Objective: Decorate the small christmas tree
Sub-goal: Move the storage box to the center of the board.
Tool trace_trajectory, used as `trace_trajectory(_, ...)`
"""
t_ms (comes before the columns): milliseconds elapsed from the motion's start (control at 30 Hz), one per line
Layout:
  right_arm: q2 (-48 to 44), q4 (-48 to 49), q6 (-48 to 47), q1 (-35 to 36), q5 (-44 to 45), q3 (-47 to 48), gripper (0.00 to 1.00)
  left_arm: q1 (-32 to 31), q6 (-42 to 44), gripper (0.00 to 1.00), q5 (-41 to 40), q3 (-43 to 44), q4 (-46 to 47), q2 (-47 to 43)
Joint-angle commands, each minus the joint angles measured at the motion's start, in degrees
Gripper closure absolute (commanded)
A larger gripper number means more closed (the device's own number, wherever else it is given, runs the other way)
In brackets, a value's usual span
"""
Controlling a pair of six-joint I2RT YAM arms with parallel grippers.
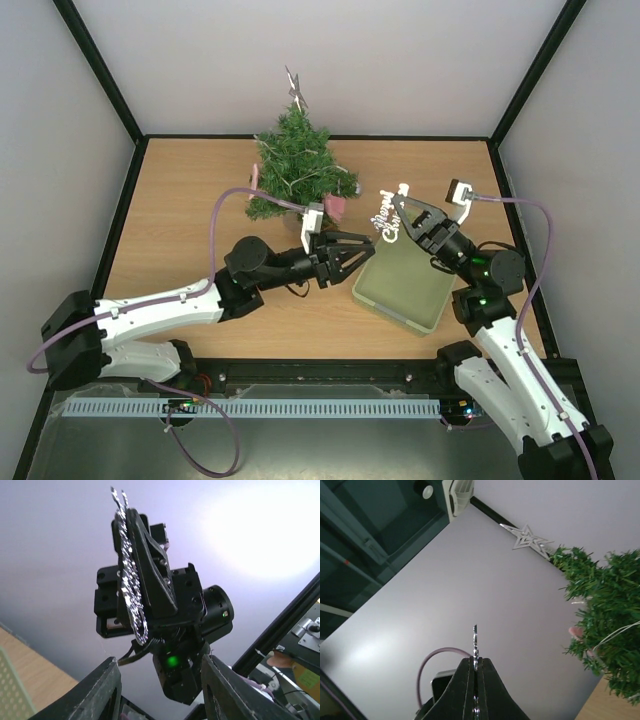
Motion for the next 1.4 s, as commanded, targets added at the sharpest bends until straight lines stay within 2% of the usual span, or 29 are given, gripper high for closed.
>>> trace_trajectory(0, -0.2, 5.7, 3.1, 0.8, -2.9, -0.8, 0.98, 0.8, -2.4, 0.55, -2.8, -1.0, 9.9, 1.2)
trace_trajectory(167, -0.4, 4.0, 2.1, 1.3, -2.8, -0.7, 0.98, 1.7, -2.7, 0.61, -4.2, -0.6, 11.0, 2.3)
trace_trajectory(500, 0.8, 1.3, 0.0, 2.2, -2.6, -1.1, 0.98, 2.4, -4.8, 0.72, -2.0, 1.9, 11.4, 5.8)
trace_trajectory(767, 0.7, -1.7, -1.8, 2.4, -1.9, -1.9, 0.98, 2.7, -5.4, 0.76, -2.1, 1.3, 12.2, 5.7)
trace_trajectory(833, 0.6, -1.7, -1.7, 2.5, -1.9, -2.2, 0.98, 3.1, -5.9, 0.81, -2.1, 0.8, 12.9, 5.6)
trace_trajectory(933, 0.5, -2.3, -2.2, 2.4, -1.9, -2.4, 0.98, 3.7, -6.5, 0.95, -2.1, 0.1, 13.3, 5.5)
trace_trajectory(967, 0.5, -2.9, -2.7, 2.5, -1.9, -2.3, 0.97, 4.1, -7.0, 0.97, -2.2, -0.4, 13.4, 5.3)
trace_trajectory(1100, 0.1, -13.5, -9.0, 2.5, -0.8, -0.6, 0.82, 5.9, -8.0, 0.98, -3.5, -3.4, 12.8, 4.2)
trace_trajectory(1233, 0.0, -26.5, -14.3, 2.4, 3.4, 3.0, 0.58, 8.2, -6.7, 0.98, -4.8, -5.5, 6.2, 1.0)
trace_trajectory(1367, 0.1, -35.4, -18.0, 2.4, 11.2, 4.4, 0.53, 9.5, -1.9, 0.98, -6.3, -7.8, -2.3, -4.3)
